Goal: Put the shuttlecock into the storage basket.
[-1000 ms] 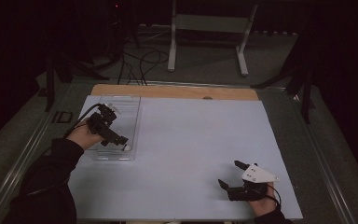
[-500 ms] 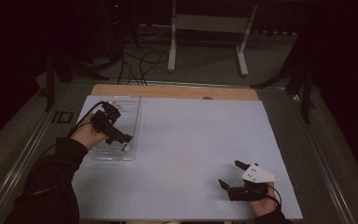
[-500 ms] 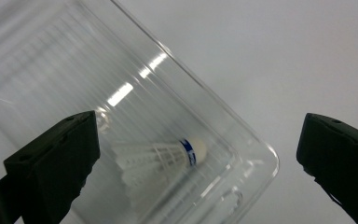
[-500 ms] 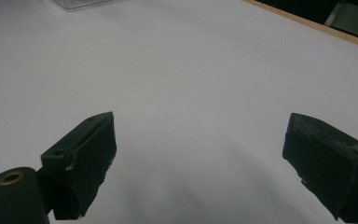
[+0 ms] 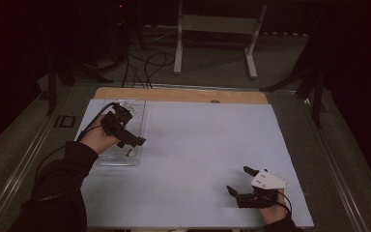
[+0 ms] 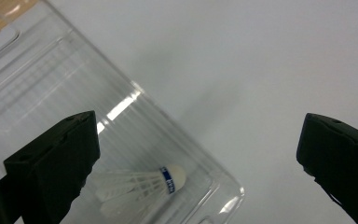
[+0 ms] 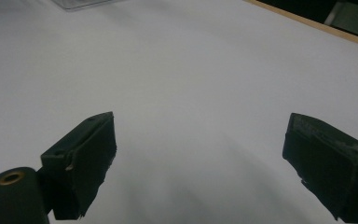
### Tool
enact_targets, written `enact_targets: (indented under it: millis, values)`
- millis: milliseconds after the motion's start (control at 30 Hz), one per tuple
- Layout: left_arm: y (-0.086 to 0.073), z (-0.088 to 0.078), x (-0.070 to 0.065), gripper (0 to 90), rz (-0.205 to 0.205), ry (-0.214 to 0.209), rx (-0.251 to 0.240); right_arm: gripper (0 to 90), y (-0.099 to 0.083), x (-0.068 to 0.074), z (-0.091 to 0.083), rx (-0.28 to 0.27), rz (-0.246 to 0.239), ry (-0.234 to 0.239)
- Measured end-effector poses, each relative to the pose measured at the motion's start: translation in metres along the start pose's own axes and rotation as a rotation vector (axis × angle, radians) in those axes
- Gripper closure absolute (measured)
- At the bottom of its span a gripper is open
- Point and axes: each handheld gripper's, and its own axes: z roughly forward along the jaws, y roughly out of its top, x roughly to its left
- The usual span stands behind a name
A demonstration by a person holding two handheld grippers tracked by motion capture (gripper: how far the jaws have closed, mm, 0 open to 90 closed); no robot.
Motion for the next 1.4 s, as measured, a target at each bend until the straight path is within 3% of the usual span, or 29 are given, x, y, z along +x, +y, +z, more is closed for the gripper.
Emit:
enact_targets:
  millis: [400,633,800,933,1167,1300,1400]
  values:
    - [0.012,0.003,-0.018,0.0,0.030,-0.021,-0.021,9.5,0.000,-0.001,0.000,-0.001,-0.001,0.000]
    - [0.023,0.007,-0.035,0.0,0.077,-0.061,-0.060,9.4,0.000,-0.001,0.000,-0.002,-0.001,0.000]
    - [0.030,0.011,-0.050,0.1,0.142,-0.096,-0.080,9.5,0.000,-0.001,0.000,-0.004,-0.001,0.001]
    - [0.032,0.016,-0.061,0.1,0.188,-0.069,-0.081,9.4,0.000,-0.001,-0.001,-0.004,0.000,0.000]
    - [0.034,0.027,-0.071,0.1,0.211,-0.112,-0.051,9.5,0.000,-0.001,-0.001,-0.006,-0.001,0.001]
    - [0.033,0.034,-0.078,0.1,0.235,-0.109,-0.049,9.4,0.000,-0.001,-0.001,-0.002,-0.001,0.000]
    - [0.030,0.039,-0.080,0.1,0.229,-0.124,-0.054,9.5,0.000,-0.002,-0.001,-0.003,-0.001,0.000]
